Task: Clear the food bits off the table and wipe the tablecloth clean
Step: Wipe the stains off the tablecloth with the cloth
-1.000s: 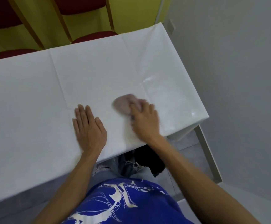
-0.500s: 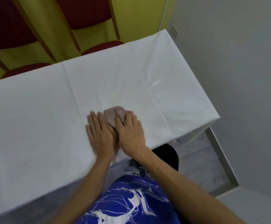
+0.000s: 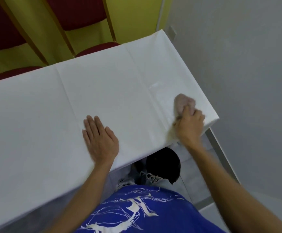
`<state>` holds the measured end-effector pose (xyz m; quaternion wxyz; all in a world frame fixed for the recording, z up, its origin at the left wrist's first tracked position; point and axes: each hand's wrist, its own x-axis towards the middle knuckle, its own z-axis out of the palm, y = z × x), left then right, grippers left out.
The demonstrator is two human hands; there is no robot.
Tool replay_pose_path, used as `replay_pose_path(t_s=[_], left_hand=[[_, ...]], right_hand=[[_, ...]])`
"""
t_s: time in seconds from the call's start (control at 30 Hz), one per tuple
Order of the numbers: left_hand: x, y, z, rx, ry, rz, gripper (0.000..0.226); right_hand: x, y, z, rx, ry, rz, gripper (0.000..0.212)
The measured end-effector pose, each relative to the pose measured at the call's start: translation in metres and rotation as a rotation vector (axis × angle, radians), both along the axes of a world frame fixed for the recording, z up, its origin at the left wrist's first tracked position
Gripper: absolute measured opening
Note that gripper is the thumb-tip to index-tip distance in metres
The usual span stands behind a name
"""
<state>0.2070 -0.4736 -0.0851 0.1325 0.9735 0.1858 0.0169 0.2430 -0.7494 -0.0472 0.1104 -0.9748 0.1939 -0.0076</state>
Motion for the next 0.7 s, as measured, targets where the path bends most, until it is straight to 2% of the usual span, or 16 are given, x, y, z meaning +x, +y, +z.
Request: replay_pose_path(t_s=[0.03,0.13,0.23,0.33,0.4,0.5,0.6,0.7], left_hand=[[0.000,0.000,0.000,0.001,0.002,0.002,0.060],[0.000,0.000,-0.002,-0.001,-0.011,0.011,0.060],[0.000,0.001,-0.001,-0.009,-0.024,0.003,0.060],[-0.001,0.003,-0.001,-0.018,-0.020,-0.011,0.060],[0.000,0.005,-0.002,-0.046,-0.003,-0.011,0.060],[0.003,0.007,0.001,-0.146,0.005,-0.024,0.058],[-0.008,0.021,0.008,-0.273,-0.066,0.013,0.057],[-0.044,0.048,0.007,-0.228,-0.120,0.112,0.055]], right_hand=[[-0.017,0.029,0.003,0.044,-0.003,0.042,0.052],[-0.064,0.096,0.004,0.078,-0.008,0.380,0.055],[-0.070,0.084,0.006,0.092,-0.028,0.592,0.060],[-0.054,0.027,0.005,0.049,-0.094,0.526,0.060],[-0.041,-0.022,-0.001,-0.022,-0.107,0.390,0.055],[-0.027,-0.071,-0.002,-0.022,-0.048,0.181,0.048],[-0.024,-0.051,0.004,0.058,-0.035,0.106,0.046],[-0.043,0.015,0.006,0.138,-0.039,0.218,0.044]])
